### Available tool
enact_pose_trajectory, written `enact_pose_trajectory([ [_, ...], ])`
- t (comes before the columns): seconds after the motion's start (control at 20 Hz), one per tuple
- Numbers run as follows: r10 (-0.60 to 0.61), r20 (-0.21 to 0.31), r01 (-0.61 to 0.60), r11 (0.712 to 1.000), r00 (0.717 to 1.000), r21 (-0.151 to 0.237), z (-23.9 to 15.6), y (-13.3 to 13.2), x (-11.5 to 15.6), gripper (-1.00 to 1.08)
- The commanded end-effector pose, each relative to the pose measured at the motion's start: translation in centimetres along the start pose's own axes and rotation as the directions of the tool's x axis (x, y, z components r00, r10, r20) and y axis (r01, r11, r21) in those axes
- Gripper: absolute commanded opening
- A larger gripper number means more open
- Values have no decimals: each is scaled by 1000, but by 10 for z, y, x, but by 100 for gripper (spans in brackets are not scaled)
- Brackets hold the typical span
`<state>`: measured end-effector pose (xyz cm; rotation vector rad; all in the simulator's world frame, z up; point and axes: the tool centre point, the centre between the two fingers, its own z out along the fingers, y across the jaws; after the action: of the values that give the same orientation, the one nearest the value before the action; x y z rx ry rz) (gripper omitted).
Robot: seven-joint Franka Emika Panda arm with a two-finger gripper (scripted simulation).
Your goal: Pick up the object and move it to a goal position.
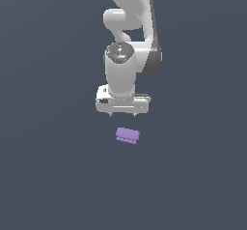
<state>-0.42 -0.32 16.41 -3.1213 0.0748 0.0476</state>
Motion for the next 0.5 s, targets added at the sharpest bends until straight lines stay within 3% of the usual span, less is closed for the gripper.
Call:
enact_pose_trajectory([
  [0.0,-12,1,12,1000,1000,-1,1,0,0,100],
  [0.45,-141,1,141,990,990,-9,11,-1,3,100],
])
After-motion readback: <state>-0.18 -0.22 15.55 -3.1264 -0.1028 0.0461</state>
